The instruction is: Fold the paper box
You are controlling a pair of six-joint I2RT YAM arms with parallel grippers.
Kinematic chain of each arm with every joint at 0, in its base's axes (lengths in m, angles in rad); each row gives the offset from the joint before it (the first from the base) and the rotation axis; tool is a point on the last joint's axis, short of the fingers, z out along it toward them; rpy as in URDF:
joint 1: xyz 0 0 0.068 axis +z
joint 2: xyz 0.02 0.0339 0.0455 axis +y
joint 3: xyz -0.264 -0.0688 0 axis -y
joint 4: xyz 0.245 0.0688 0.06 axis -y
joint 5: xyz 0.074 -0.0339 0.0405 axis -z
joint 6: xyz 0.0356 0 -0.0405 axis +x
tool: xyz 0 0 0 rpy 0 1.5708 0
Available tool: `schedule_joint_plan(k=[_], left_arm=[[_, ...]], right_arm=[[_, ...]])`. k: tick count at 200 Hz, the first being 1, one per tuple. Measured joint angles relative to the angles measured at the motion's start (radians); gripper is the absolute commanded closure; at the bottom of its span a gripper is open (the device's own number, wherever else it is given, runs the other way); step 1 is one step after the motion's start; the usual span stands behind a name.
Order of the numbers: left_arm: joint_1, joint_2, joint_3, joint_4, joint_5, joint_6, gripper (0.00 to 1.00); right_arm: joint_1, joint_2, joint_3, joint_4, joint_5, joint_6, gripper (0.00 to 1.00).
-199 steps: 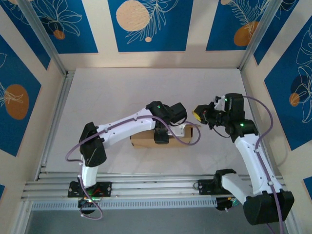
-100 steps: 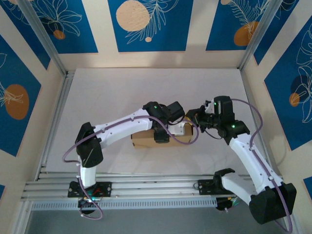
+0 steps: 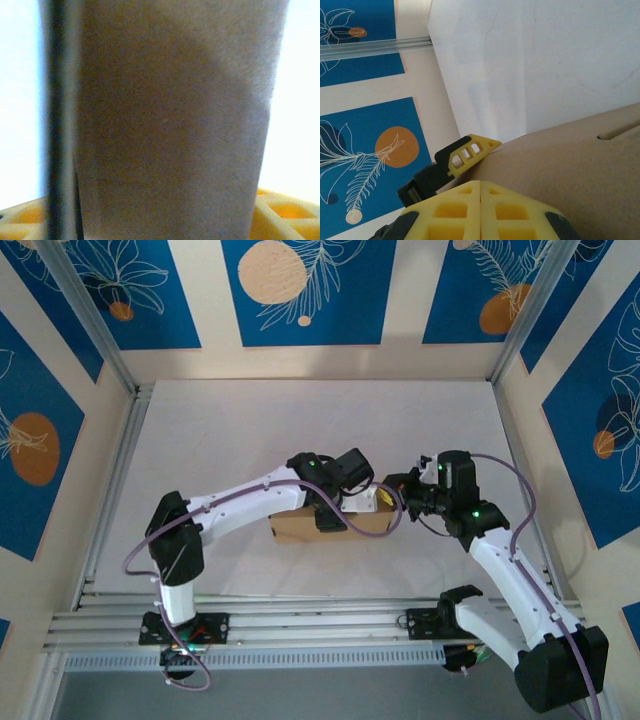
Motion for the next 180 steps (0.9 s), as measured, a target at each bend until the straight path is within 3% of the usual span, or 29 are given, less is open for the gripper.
schedule_joint_plan(k=[180], left_arm=[[0.001,-0.227,-0.22,0.204,0.08,0.008,0.24]], right_arm=[[0.049,-0.003,0.003,-0.072,0.068,-0.043,0.88]])
